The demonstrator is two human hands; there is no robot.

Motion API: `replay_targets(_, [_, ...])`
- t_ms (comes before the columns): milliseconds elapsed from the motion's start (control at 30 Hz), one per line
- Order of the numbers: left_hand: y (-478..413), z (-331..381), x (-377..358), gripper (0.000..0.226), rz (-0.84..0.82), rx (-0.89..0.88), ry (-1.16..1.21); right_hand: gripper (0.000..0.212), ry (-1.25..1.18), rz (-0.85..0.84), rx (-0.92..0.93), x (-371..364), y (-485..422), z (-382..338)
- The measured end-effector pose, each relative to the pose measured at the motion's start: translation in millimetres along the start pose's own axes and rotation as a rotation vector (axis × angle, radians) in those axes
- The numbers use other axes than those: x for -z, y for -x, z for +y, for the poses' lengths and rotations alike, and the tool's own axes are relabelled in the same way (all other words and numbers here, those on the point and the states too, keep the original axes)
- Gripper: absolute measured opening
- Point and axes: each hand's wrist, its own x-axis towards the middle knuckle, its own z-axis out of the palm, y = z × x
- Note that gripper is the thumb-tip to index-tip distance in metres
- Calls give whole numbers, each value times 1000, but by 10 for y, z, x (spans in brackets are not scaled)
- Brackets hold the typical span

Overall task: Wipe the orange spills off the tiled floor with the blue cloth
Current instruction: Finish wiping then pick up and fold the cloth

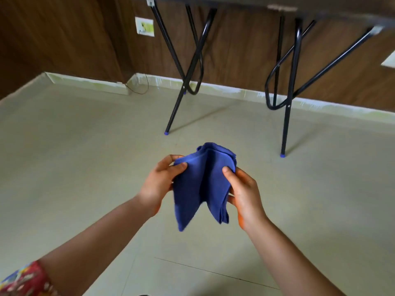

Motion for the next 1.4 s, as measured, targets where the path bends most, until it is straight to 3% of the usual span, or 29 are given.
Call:
replay_targets(100, [276, 706, 183, 13, 159, -12, -48, 11, -20, 38, 59, -82, 321, -868])
replay_targets(200, [667, 1420, 241, 16, 197, 14, -86, 12, -15, -16, 110, -170, 706, -1766])
replay_targets(367, [1434, 2602, 59, 23, 286, -87, -180, 16, -67, -91, -104, -367, 1352, -3126])
replay_targets(467, [1954, 3164, -141, 8, 113, -139, -102, 18, -248, -47, -357, -424, 1690, -3678])
replay_targets(533, [2289, 3524, -271, 14, -84, -123, -67, 24, -270, -30, -420, -420, 1899, -3995])
replay_targets(633, [2514, 3825, -349, 24, -245, -151, -27, 17, -314, -48, -302, -424, 1985, -4247])
replay_targets(767, [2551, 4125, -305, 38, -297, -287, -260, 12, -395, 44, -202, -400, 2091, -4446])
replay_targets(867, [2449, 4276, -210, 16, -255, -386, -446, 11, -463, 71, -168, -381, 2133, -4545])
replay_targets(1100, [2266, 4535, -1, 24, -436, -192, -112, 9, -552, 6, -106, -446, 2195, -4662])
replay_targets(1267, [2202, 4650, -46, 16, -377, -69, -39, 38, -126, -48, 123, -667, 2360, -4505])
replay_targets(1400, [2147, 4782, 46, 7, -324, -83, -16, 47, 171, 145, 342, -678, 2388, -4392])
